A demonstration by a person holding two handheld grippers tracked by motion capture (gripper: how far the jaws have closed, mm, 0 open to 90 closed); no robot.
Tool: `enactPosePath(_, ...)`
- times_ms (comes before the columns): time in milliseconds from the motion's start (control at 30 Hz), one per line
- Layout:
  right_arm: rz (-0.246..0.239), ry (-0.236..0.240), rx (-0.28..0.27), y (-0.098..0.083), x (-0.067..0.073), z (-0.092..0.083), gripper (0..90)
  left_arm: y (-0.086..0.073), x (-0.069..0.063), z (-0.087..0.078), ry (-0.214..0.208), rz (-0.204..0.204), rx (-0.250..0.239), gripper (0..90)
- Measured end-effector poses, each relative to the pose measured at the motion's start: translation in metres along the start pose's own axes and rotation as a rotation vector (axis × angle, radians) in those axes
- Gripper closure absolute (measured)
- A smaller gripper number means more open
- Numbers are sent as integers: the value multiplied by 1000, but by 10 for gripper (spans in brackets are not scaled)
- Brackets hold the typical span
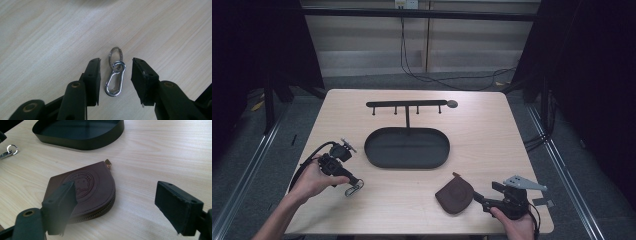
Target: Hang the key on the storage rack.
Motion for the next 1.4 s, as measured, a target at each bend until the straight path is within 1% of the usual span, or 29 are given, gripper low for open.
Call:
enactPosePath(33,0,-1,2,0,0,0,174,1,0,1,1,-8,-1,586)
enactPosePath(100,-2,-2,2,0,0,0,174,4,1,4,8,5,21,588)
enactPosePath(133,-3,-3,2,0,0,0,174,5,0,5,3,1,24,596)
enactPosePath(167,-4,-2,3,0,0,0,174,6,0,6,9,0,29,605)
enactPosePath(233,-6,-2,4,0,0,0,174,8,0,8,-9,7,47,638)
enactPosePath(267,-5,-1,5,0,0,1,174,8,0,10,-10,11,56,649)
enactPosePath(300,-5,-1,5,0,0,1,174,8,0,11,-5,0,67,649)
enactPosePath(333,-5,-1,6,0,0,1,174,8,1,11,-6,7,70,660)
enactPosePath(433,-6,-1,8,0,0,1,174,9,3,13,-15,-7,73,669)
enactPosePath(533,-8,-1,11,0,0,1,174,11,5,16,-28,-6,89,669)
enactPosePath(633,-11,0,15,-1,1,2,174,11,5,21,-31,-3,105,670)
enactPosePath(700,-13,2,17,-1,1,3,174,12,4,23,-27,-1,113,688)
enactPosePath(733,-18,7,18,-1,1,3,170,12,4,24,-36,15,122,714)
enactPosePath(767,-18,7,18,-1,1,3,170,12,4,24,-36,15,122,735)
enactPosePath(800,-18,9,19,0,1,3,168,12,3,25,-32,14,117,735)
enactPosePath(867,-19,7,22,0,1,3,168,12,2,26,-32,17,131,770)
enactPosePath(900,-18,7,22,0,1,3,168,12,2,27,-27,32,139,785)
enactPosePath(933,-20,5,22,0,1,3,169,11,1,28,-26,30,145,803)
enactPosePath(967,-19,3,25,-1,1,3,168,11,2,27,-24,34,140,827)
enactPosePath(1000,-19,4,25,-1,1,3,168,11,1,27,-22,29,134,847)
enactPosePath(1033,-20,4,25,-1,1,3,168,11,1,27,-35,37,143,855)
enactPosePath(1133,-22,3,26,-1,1,4,169,11,0,26,-45,41,154,877)
enactPosePath(1167,-22,2,27,-1,1,4,168,11,0,26,-36,36,141,888)
enactPosePath(1200,-22,4,28,-1,1,4,168,11,0,25,-29,30,146,889)
enactPosePath(1233,-23,8,28,-1,1,4,168,11,0,26,-36,30,153,890)
enactPosePath(1300,-26,10,31,-1,2,5,168,11,1,25,-33,28,153,891)
enactPosePath(1333,-27,10,35,-1,2,4,169,11,1,25,-36,27,154,891)
enactPosePath(1367,-31,13,34,-1,2,5,168,11,1,24,-47,25,151,891)
enactPosePath(1400,-33,14,34,-1,2,5,168,11,1,22,-45,26,149,891)
Point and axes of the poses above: each handheld gripper's, and its own axes: z roughly forward along the jaws, y roughly out of its top, x roughly to its left, the point moved 2 cm from there along z, roughly forward along the jaws, and after that the axes turned 7 degrees about -y, right-handed, at the moved point
